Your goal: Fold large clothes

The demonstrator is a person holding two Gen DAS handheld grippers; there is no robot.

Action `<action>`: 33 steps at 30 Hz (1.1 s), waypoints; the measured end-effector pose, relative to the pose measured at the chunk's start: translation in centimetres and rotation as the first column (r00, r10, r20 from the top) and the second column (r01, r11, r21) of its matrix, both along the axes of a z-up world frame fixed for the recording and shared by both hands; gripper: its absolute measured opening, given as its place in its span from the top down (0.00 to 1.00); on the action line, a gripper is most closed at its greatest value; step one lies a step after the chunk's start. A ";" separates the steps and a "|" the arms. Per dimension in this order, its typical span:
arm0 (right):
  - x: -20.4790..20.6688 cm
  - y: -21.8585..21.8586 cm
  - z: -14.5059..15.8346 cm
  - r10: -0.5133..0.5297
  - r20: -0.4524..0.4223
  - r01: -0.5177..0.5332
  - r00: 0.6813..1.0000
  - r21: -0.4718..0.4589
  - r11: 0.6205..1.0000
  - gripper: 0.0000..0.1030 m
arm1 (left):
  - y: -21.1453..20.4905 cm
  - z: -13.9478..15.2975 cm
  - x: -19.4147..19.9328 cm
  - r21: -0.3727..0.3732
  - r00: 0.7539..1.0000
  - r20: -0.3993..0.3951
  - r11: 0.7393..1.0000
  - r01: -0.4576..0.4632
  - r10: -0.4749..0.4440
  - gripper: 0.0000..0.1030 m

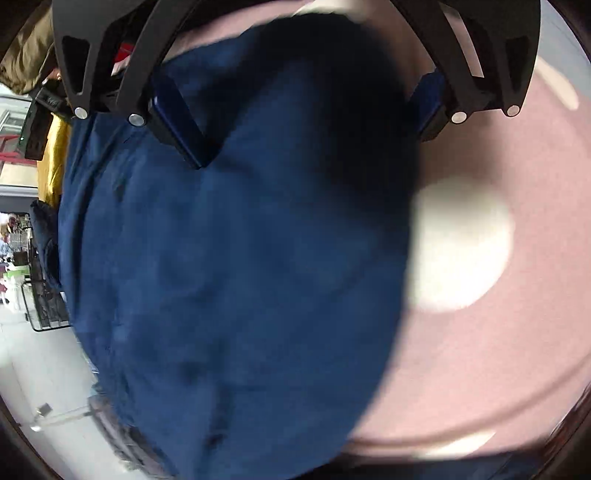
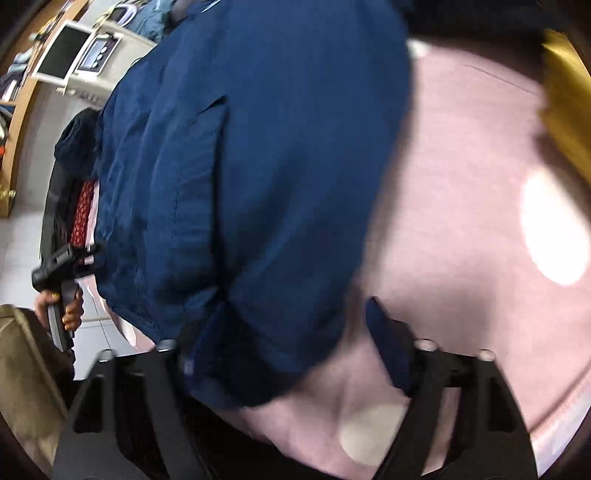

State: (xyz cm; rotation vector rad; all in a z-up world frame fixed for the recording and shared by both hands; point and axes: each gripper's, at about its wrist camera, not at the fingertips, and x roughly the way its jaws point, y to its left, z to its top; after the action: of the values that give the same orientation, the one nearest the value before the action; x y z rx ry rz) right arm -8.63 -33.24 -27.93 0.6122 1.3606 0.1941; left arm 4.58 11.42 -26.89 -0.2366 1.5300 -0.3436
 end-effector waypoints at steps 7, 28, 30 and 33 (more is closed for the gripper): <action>0.3 -1.2 4.7 -0.069 0.037 0.059 0.997 0.208 0.976 0.89 | -1.4 6.4 1.2 -0.073 0.998 0.036 0.996 -0.044 0.046 0.79; -3.1 -2.9 2.7 -0.028 -0.169 0.006 0.985 -0.129 0.992 0.82 | 3.1 3.4 -2.2 0.215 0.997 -0.048 0.975 -0.050 0.061 0.42; -3.7 -3.3 3.5 0.003 -0.164 -0.037 0.987 -0.200 0.979 0.56 | 4.2 5.6 -2.1 0.263 0.998 0.050 0.963 -0.057 0.045 0.19; -4.8 -4.7 5.2 0.006 -0.154 -0.061 0.988 -0.355 0.933 0.34 | 6.0 8.2 -1.4 0.301 0.989 0.138 0.949 -0.092 0.052 0.17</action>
State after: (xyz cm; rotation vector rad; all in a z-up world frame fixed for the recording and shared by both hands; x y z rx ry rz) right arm -13.48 -37.89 -22.69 0.2988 1.5074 -0.0769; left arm 3.22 17.46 -18.64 -0.0238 1.4204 -0.0576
